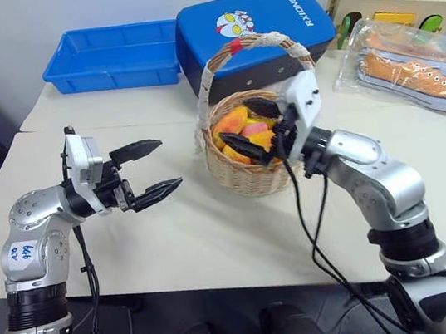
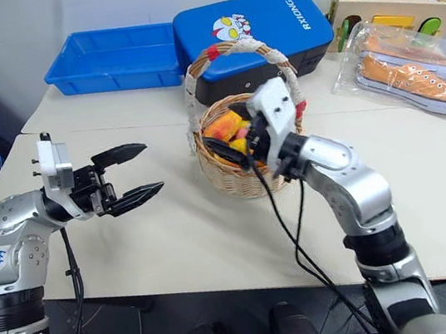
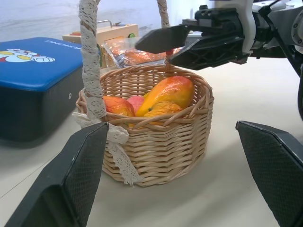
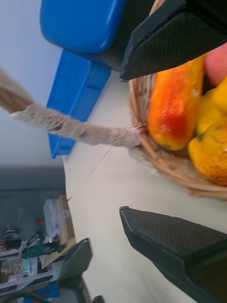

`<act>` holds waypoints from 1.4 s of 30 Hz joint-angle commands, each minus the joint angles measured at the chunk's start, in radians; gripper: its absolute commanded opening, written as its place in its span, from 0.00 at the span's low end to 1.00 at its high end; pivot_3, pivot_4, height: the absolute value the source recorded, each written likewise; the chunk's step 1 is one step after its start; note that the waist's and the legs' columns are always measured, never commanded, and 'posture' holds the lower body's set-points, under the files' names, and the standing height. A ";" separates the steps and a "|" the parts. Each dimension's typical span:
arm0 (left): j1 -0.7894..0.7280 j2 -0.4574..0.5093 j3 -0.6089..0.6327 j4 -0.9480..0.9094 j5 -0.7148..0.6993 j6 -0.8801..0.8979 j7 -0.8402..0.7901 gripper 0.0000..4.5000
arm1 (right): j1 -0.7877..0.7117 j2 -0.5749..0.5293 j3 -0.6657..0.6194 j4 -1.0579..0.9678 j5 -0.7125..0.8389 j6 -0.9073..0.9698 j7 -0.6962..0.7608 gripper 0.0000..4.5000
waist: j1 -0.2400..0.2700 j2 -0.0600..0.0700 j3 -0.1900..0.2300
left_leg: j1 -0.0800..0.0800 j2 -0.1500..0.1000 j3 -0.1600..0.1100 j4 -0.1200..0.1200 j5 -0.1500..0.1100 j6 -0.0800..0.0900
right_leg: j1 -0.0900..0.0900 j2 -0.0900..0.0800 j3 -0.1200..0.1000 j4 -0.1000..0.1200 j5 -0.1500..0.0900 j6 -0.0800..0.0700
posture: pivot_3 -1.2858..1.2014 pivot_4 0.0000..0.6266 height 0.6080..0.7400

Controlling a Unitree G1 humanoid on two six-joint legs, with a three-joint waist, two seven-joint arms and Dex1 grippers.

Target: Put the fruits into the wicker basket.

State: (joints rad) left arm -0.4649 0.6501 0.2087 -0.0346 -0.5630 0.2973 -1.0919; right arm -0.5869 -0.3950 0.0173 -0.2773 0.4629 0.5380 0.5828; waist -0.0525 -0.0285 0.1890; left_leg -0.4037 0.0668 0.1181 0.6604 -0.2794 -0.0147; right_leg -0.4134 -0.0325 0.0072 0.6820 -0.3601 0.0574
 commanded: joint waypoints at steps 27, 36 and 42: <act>0.030 0.088 0.037 -0.113 -0.109 0.141 -0.033 1.00 | -0.506 -0.224 -0.076 1.225 -0.167 -0.619 0.930 0.99 | -0.029 0.002 0.002 | 0.020 0.001 0.003 -0.011 0.002 -0.004 | 0.016 0.003 0.003 -0.008 0.000 -0.001 | 0.52 0.24 1.00; 0.050 0.078 0.046 -0.146 -0.112 0.147 -0.010 1.00 | -0.622 -0.163 -0.082 1.380 -0.203 -0.625 0.998 0.58 | -0.026 0.002 0.002 | 0.018 0.000 0.002 -0.009 0.002 -0.003 | 0.016 0.001 0.002 -0.007 0.000 -0.001 | 0.52 0.24 1.00; 0.058 0.075 0.045 -0.151 -0.110 0.142 -0.002 1.00 | -0.598 -0.189 -0.089 1.370 -0.199 -0.611 1.027 0.15 | -0.029 0.002 0.002 | 0.018 0.001 0.002 -0.010 0.002 -0.003 | 0.016 0.002 0.002 -0.007 0.000 -0.001 | 0.52 0.24 1.00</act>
State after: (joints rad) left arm -0.4126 0.7217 0.2298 -0.1508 -0.6490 0.4468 -1.0991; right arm -1.1857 -0.5513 -0.0479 1.1097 0.2519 -0.0828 1.5452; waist -0.0817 -0.0269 0.1910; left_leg -0.3854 0.0676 0.1197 0.6507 -0.2777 -0.0179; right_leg -0.3973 -0.0310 0.0087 0.6751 -0.3600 0.0563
